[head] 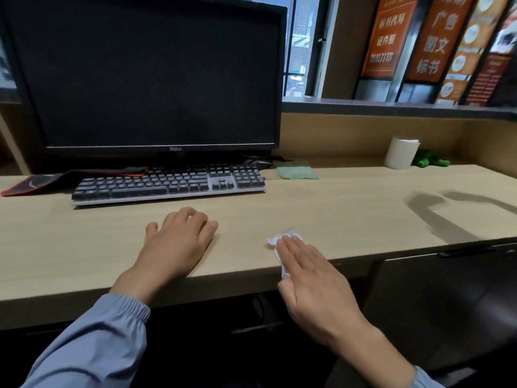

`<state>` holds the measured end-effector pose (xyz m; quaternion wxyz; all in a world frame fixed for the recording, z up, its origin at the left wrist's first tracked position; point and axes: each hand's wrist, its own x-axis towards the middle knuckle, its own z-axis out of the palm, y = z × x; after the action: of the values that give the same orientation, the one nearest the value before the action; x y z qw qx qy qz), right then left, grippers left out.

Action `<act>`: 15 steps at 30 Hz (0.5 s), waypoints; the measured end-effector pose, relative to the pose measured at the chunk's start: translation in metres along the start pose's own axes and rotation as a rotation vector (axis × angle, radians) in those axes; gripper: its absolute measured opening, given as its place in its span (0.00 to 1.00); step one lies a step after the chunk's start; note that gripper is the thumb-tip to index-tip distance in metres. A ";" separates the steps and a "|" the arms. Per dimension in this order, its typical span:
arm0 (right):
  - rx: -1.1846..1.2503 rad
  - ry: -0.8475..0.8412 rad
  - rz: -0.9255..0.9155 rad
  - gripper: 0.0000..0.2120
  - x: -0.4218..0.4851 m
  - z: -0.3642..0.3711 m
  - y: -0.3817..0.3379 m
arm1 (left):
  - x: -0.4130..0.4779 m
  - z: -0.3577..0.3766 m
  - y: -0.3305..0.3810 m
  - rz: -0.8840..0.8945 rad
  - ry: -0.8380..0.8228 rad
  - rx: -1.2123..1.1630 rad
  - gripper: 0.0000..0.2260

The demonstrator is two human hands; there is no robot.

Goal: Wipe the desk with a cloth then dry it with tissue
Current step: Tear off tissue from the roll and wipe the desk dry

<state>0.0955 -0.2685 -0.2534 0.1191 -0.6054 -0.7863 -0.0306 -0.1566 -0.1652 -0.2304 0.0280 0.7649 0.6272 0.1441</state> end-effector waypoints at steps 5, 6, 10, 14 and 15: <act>-0.063 -0.087 -0.054 0.33 0.012 -0.011 0.012 | 0.009 -0.007 0.011 0.013 -0.017 -0.021 0.29; -0.068 -0.121 -0.074 0.30 0.014 -0.015 0.015 | 0.011 -0.006 0.017 0.031 -0.022 -0.028 0.29; -0.102 -0.302 -0.079 0.34 0.037 -0.027 0.029 | 0.025 0.000 0.040 0.112 -0.086 -0.073 0.27; 0.043 -0.395 0.030 0.29 0.079 -0.027 0.046 | 0.043 0.003 0.050 0.164 -0.105 -0.084 0.26; 0.040 -0.408 0.033 0.29 0.090 -0.026 0.049 | 0.048 0.004 0.051 0.168 -0.115 -0.084 0.26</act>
<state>0.1250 -0.1756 -0.2129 -0.0302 -0.6096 -0.7845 0.1101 -0.0991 -0.1294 -0.2138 0.0839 0.8200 0.5515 0.1279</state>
